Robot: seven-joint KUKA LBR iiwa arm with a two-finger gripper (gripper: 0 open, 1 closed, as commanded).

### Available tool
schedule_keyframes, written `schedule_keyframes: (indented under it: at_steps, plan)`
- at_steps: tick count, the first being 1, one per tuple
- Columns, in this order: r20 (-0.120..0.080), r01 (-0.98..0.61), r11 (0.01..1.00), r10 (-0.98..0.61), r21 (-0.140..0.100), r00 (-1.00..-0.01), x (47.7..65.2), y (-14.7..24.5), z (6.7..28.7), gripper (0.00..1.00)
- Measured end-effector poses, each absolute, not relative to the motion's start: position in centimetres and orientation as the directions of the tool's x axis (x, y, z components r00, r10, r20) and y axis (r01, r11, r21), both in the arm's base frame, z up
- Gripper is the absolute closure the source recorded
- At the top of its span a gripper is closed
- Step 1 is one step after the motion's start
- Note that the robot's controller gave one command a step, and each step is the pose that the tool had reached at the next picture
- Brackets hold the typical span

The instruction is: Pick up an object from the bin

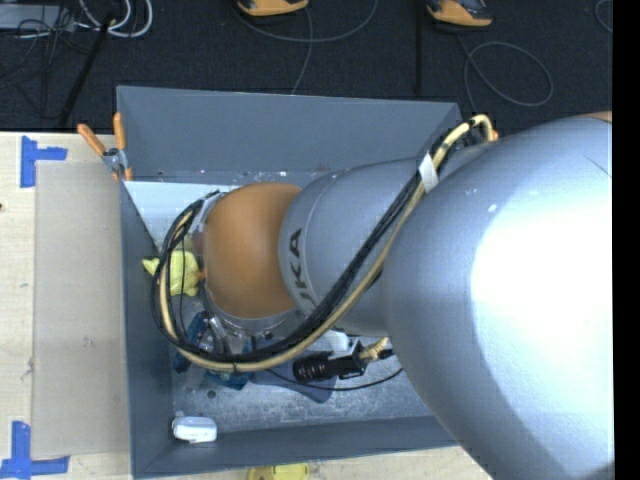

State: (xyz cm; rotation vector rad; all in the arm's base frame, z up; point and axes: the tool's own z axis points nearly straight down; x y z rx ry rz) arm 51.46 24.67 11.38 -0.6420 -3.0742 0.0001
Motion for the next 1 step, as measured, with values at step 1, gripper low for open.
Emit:
schedule_keyframes:
  at_steps: [1]
  plan:
    - [0.0,0.4,0.916,0.4,0.0,-0.916,51.48,24.66,12.38,1.0]
